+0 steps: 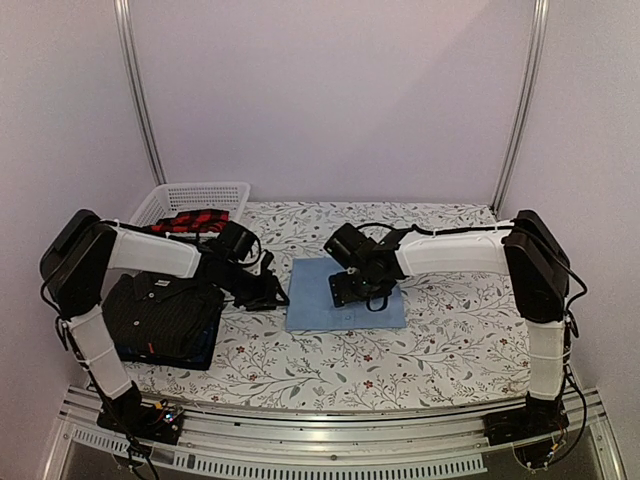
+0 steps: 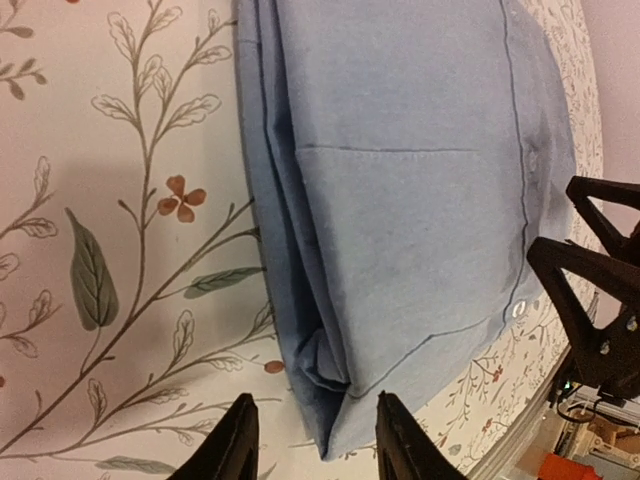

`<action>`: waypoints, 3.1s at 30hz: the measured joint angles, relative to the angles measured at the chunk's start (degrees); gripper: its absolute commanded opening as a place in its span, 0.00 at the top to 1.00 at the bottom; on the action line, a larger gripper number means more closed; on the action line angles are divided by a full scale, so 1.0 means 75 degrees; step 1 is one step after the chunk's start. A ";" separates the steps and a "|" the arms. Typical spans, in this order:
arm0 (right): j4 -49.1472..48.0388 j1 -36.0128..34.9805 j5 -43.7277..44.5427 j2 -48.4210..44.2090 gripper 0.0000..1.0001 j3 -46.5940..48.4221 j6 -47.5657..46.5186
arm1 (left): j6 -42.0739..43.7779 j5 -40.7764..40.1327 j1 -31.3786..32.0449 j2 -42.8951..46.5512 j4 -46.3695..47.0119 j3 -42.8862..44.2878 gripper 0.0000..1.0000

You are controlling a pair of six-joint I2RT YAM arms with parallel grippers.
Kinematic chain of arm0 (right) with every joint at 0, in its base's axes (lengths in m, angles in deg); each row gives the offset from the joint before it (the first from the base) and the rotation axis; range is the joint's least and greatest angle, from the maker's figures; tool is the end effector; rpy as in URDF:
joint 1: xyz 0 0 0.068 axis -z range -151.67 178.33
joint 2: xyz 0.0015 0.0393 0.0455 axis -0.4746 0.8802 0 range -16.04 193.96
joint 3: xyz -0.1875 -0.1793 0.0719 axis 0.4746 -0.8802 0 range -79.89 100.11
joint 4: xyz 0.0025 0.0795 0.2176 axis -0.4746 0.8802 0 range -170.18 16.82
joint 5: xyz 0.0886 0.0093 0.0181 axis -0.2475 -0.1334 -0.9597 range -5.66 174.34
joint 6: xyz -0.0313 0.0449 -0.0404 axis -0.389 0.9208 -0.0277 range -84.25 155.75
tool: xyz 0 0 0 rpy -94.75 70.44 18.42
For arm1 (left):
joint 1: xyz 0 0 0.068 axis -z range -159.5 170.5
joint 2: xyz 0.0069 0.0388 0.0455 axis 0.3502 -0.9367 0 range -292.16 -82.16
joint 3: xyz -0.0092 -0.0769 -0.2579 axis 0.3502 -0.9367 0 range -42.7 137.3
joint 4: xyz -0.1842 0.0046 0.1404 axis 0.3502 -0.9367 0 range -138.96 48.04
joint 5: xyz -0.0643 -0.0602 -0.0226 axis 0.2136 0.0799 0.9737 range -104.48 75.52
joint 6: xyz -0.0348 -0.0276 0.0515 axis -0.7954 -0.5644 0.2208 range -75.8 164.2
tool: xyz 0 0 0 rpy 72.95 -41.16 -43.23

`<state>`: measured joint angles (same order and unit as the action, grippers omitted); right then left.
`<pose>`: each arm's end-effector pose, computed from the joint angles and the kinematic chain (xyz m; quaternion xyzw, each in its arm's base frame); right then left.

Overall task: Fold and stack the long sleeve shirts
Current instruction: Smooth out the square-folded shirt at the center of the board, then pick up the square-folded shirt from the center of the board, then turn over the square-folded shirt at the center of the board.

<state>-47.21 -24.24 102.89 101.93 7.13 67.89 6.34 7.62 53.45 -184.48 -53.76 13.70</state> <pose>0.2635 0.3157 0.1724 -0.1347 0.9527 0.0340 0.2703 0.2686 -0.1986 0.1513 0.0128 0.9442 -0.3082 0.1157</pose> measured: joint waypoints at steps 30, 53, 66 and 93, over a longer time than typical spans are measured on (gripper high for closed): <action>-0.0539 0.0099 -0.0178 -0.0781 0.14 -0.0565 -0.0286 | -0.0455 -0.0396 0.0055 -0.1536 -0.0187 0.1405 0.82; -0.1530 0.1070 -0.0836 -0.1935 0.17 -0.2973 -0.0140 | -0.0085 -0.0699 -0.0134 -0.1113 -0.0595 0.0968 1.00; -0.1728 0.1070 -0.1163 -0.1877 0.34 -0.2885 -0.0038 | 0.0938 -0.0988 -0.0656 -0.0548 -0.1638 0.0746 1.00; -0.1635 0.1046 -0.1402 -0.0679 0.87 -0.1915 -0.0195 | 0.1766 -0.0825 -0.0979 0.0219 -0.2702 0.1431 1.00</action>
<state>-59.47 -16.40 92.37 96.84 -7.23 66.43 19.58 1.44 46.11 -182.84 -74.02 24.43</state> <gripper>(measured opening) 0.217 0.008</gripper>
